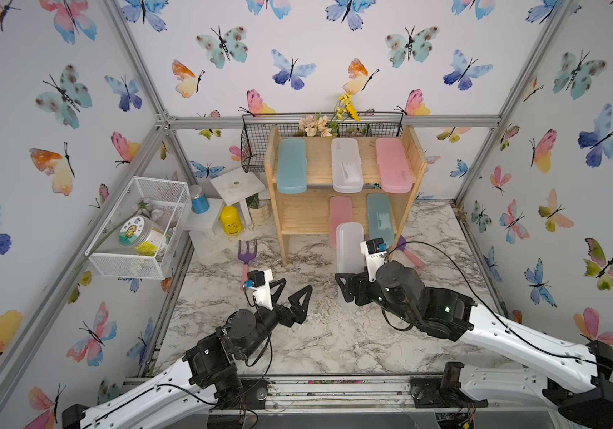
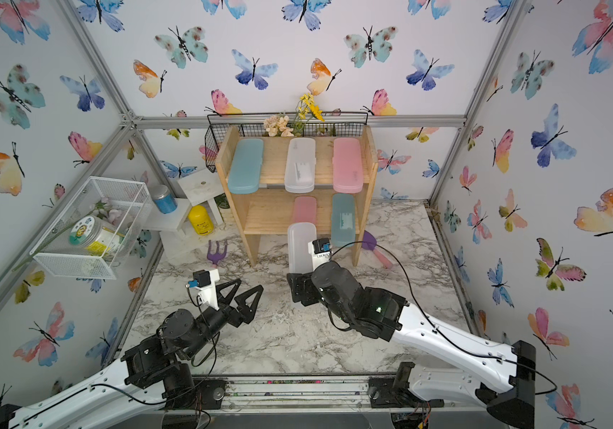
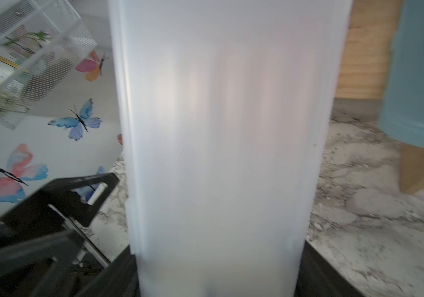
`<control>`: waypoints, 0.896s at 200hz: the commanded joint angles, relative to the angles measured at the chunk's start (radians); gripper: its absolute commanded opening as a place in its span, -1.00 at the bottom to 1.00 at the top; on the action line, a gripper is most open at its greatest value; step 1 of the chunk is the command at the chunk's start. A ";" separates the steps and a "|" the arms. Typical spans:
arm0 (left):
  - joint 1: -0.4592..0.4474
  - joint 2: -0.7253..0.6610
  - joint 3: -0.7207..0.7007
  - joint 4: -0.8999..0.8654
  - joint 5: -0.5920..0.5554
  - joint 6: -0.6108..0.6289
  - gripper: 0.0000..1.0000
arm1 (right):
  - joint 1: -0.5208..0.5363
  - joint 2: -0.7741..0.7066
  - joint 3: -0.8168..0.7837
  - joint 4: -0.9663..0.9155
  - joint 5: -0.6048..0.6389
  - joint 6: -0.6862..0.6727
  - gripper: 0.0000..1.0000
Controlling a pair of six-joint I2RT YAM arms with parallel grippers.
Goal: Remove the pencil cases from the shelf
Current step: Place the pencil case at the center of the board.
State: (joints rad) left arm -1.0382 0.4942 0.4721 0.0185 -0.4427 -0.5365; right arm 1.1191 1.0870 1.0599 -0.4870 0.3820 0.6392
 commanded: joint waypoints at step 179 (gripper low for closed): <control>0.267 0.187 0.092 -0.027 0.266 -0.119 0.97 | -0.639 0.337 -0.221 -0.166 -0.279 -0.236 0.67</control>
State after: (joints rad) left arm -0.8185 0.6506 0.5461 -0.0689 -0.3431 -0.6346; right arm 0.5285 1.3758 0.7879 -0.6598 0.1421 0.4862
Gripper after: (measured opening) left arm 0.986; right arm 0.835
